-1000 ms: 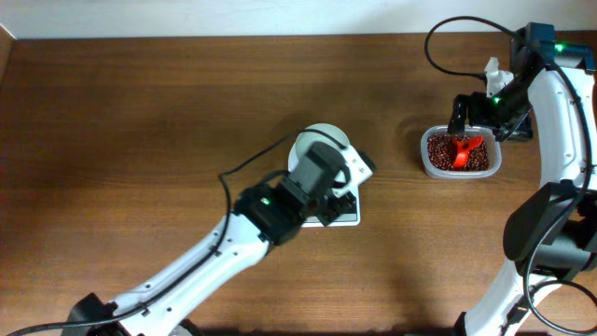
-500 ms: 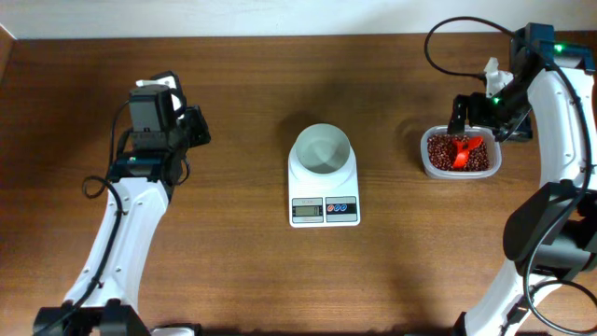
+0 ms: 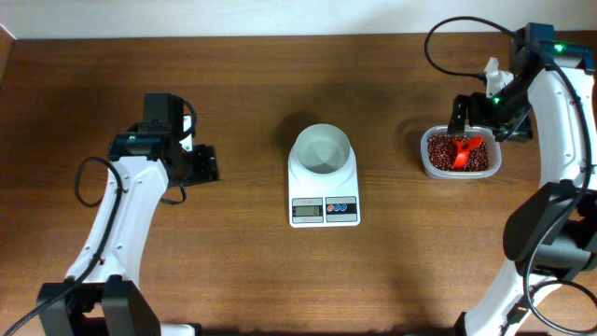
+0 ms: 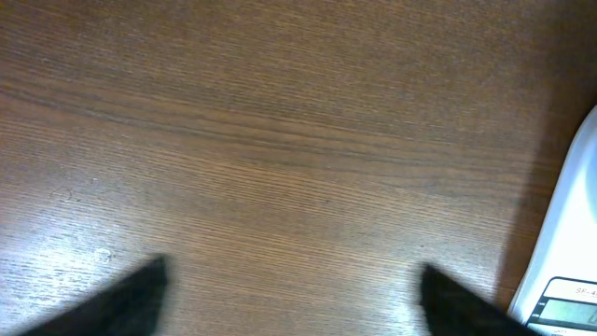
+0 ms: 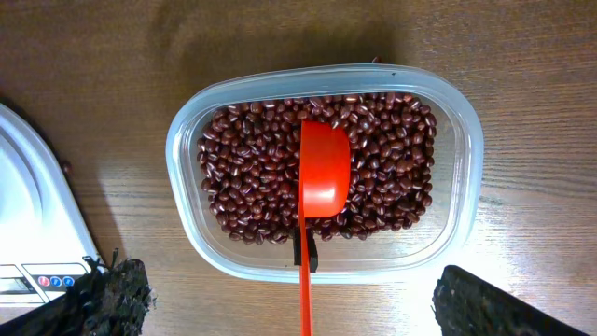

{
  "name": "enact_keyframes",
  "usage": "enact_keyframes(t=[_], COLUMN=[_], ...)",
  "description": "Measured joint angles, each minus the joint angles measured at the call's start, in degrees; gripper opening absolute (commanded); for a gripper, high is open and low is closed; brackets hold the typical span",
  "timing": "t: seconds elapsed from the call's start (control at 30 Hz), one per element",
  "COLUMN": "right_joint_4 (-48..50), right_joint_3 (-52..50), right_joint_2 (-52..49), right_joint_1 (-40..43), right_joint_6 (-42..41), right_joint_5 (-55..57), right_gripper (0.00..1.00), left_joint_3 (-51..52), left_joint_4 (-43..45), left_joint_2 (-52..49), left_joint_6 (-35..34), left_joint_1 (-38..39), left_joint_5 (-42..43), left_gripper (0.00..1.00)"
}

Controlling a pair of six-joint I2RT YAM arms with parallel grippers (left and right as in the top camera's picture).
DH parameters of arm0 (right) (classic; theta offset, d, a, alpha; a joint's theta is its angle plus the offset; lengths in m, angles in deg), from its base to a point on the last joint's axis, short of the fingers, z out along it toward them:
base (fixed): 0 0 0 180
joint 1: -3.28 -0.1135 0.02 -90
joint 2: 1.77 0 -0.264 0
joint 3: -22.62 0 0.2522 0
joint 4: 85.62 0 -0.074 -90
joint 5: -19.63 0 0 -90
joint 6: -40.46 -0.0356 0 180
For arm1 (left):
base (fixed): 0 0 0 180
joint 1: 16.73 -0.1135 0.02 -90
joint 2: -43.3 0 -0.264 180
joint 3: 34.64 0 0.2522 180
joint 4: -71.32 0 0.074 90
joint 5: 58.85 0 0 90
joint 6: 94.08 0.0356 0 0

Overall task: Scoop item into bowl and weigh 50g on scale
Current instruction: 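Retract the left gripper away from the scale to the left, then lower the red scoop into the red beans with the right gripper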

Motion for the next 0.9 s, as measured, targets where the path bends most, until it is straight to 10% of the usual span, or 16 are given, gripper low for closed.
enact_keyframes(t=[0.5, 0.63, 0.77, 0.9], right_joint_4=[6.4, 2.0, -7.6, 2.1], right_joint_3=[0.0, 3.1, 6.4, -9.9], right_joint_2=[0.0, 0.2, 6.4, 6.4], right_joint_1=[0.0, 0.3, 0.9, 0.9], right_joint_6=[0.7, -1.0, -1.8, -2.8], right_joint_5=[0.0, 0.0, 0.5, 0.7], right_gripper=[0.99, 0.73, 0.74, 0.74], left_joint_3=[0.0, -0.1, -0.1, -0.2], left_joint_4=[-0.1, -0.1, -0.1, -0.1], left_joint_2=[0.0, 0.0, 0.0, -0.1], left_joint_6=[0.0, 0.0, 0.0, 0.0], left_joint_1=[0.0, 0.0, 0.0, 0.0], left_joint_5=[0.0, 0.0, 0.0, 0.0], left_gripper=[0.99, 0.99, 0.99, 0.99])
